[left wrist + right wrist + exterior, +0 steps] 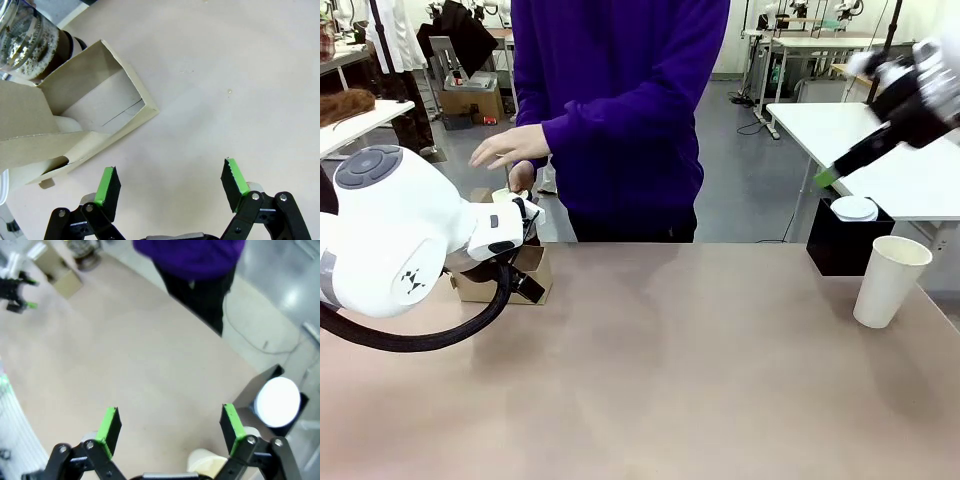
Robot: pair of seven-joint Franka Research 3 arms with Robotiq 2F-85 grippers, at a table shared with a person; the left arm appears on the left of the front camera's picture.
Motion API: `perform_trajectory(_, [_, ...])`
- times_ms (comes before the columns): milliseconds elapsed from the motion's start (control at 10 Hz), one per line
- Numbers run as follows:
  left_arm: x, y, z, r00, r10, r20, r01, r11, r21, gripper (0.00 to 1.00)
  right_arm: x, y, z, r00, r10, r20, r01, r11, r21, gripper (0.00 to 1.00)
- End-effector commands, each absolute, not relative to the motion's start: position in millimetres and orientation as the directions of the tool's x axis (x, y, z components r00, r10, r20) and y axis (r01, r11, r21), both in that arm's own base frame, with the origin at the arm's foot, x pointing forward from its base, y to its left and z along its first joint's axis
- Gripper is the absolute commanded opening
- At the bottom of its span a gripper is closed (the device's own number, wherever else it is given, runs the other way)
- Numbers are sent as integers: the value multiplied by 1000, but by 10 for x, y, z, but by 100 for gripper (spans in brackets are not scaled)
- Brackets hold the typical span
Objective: Pour a drink into a cup and package it in a carrier.
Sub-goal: Pick up the 600 ml Paper Cup and place it in the middle top area of the table.
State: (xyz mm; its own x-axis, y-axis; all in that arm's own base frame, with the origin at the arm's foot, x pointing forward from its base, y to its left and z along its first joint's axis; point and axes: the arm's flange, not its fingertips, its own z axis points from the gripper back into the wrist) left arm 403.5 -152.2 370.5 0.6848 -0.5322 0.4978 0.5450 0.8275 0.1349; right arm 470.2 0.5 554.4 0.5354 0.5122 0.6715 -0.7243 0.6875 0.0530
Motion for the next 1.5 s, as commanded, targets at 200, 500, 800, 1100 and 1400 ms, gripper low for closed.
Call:
perform_trajectory(200, [4034,-1520,3705,685,-532,498,545,827,135,100,4887,-1199,5124,342,462,818,-881,461,108,100])
perform_trajectory(500, [4034,-1520,3705,685,-532,498,545,827,135,100,4888,-1477,4704,319,399,860,-890,438,127,100])
perform_trajectory(800, [4034,-1520,3705,685,-532,498,545,827,135,100,4694,-1515,4672,327,395,858,-881,456,126,100])
perform_trajectory(1100, [4034,-1520,3705,685,-532,498,545,827,135,100,4738,-1520,4613,346,403,847,-875,464,137,100])
perform_trajectory(1400, [4034,-1520,3705,685,-532,498,545,827,135,100,4441,-2268,4034,258,166,952,-887,432,165,100])
